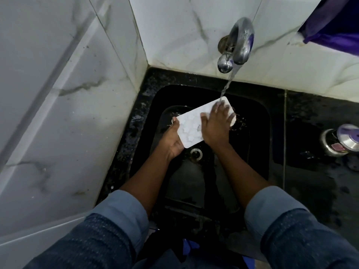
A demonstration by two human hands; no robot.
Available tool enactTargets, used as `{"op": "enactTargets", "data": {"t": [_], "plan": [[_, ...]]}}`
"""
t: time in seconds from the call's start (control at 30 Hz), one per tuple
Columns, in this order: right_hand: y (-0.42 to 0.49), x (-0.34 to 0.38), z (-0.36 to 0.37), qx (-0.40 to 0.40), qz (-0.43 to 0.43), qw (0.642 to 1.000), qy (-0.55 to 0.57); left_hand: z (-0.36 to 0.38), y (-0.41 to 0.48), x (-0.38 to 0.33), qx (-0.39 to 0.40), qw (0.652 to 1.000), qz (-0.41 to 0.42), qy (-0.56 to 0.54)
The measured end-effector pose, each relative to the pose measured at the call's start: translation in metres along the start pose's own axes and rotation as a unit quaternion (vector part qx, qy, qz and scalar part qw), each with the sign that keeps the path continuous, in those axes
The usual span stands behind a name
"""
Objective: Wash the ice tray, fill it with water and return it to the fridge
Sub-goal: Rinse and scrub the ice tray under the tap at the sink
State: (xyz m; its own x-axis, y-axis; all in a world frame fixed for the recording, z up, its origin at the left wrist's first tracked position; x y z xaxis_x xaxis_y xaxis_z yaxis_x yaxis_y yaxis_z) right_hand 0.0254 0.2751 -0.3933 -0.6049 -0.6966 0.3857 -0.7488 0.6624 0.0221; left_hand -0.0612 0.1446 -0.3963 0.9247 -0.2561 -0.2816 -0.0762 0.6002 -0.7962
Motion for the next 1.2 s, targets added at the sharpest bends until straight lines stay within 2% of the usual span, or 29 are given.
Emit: {"op": "enactTargets", "data": {"t": [0.07, 0.17, 0.27, 0.33, 0.43, 0.5, 0.53, 0.57, 0.63, 0.7, 0.73, 0.77, 0.9, 0.93, 1.0, 1.1, 1.2], "plan": [[-0.007, 0.019, 0.007, 0.048, -0.085, 0.995, 0.003, 0.002, 0.003, 0.006, -0.004, 1.000, -0.002, -0.015], [-0.025, 0.051, 0.015, 0.134, -0.273, 0.952, 0.017, -0.001, 0.010, 0.006, 0.010, 0.999, 0.014, -0.049], [-0.027, 0.043, 0.009, 0.156, -0.355, 0.921, -0.025, 0.000, 0.009, 0.007, 0.026, 0.998, 0.024, -0.047], [-0.015, 0.020, 0.003, 0.144, -0.324, 0.934, -0.041, 0.005, 0.003, 0.004, 0.031, 0.998, 0.032, -0.041], [0.004, -0.019, -0.006, 0.109, -0.183, 0.977, -0.025, 0.000, 0.002, 0.001, 0.004, 0.999, 0.027, -0.026], [0.004, -0.027, -0.005, 0.099, -0.093, 0.991, -0.011, -0.002, 0.002, 0.002, -0.002, 0.999, 0.027, -0.043], [0.001, -0.020, -0.003, 0.100, -0.080, 0.992, 0.004, 0.001, 0.003, 0.005, 0.005, 0.999, 0.025, -0.040], [-0.005, -0.008, -0.001, 0.106, -0.097, 0.989, 0.021, -0.002, 0.006, 0.005, 0.011, 0.999, 0.027, -0.038], [-0.022, 0.024, 0.007, 0.131, -0.202, 0.970, 0.033, 0.003, 0.005, 0.003, 0.024, 0.999, 0.037, -0.016], [-0.040, 0.041, 0.010, 0.155, -0.312, 0.937, 0.012, 0.000, 0.014, 0.003, -0.024, 0.999, 0.032, -0.015], [-0.039, 0.038, 0.008, 0.157, -0.336, 0.929, 0.003, 0.000, 0.018, 0.002, -0.040, 0.998, 0.037, -0.014], [-0.033, 0.028, 0.004, 0.149, -0.332, 0.931, 0.000, 0.003, 0.015, 0.002, -0.033, 0.998, 0.045, -0.013], [-0.001, -0.028, -0.014, 0.121, -0.151, 0.981, 0.012, -0.006, 0.011, -0.001, -0.042, 0.998, 0.047, -0.010], [-0.001, -0.026, -0.014, 0.125, -0.142, 0.982, 0.021, -0.006, 0.010, -0.004, -0.029, 0.998, 0.048, -0.015], [-0.011, 0.003, -0.006, 0.141, -0.217, 0.965, 0.035, -0.002, 0.016, -0.008, -0.025, 0.998, 0.053, -0.021], [-0.034, 0.042, 0.006, 0.162, -0.354, 0.921, 0.012, -0.002, 0.022, -0.007, -0.021, 0.998, 0.040, -0.038], [-0.023, 0.029, -0.002, 0.142, -0.347, 0.927, -0.013, 0.008, 0.010, -0.011, 0.011, 0.999, 0.024, -0.043]]}}
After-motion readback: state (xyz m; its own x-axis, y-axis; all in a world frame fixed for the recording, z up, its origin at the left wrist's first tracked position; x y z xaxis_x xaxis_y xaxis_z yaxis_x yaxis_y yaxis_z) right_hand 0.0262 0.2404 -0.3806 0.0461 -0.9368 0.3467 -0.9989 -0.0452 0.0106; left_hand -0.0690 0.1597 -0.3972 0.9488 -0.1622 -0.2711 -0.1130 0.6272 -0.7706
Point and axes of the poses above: each hand's wrist, its own y-axis towards the middle knuckle, its own z-axis out of the palm, x = y × z, the point moved 4 cm from there along y, towards the middle knuckle, and after that the axes turned 15 degrees about -z, right-handed, at the moved point
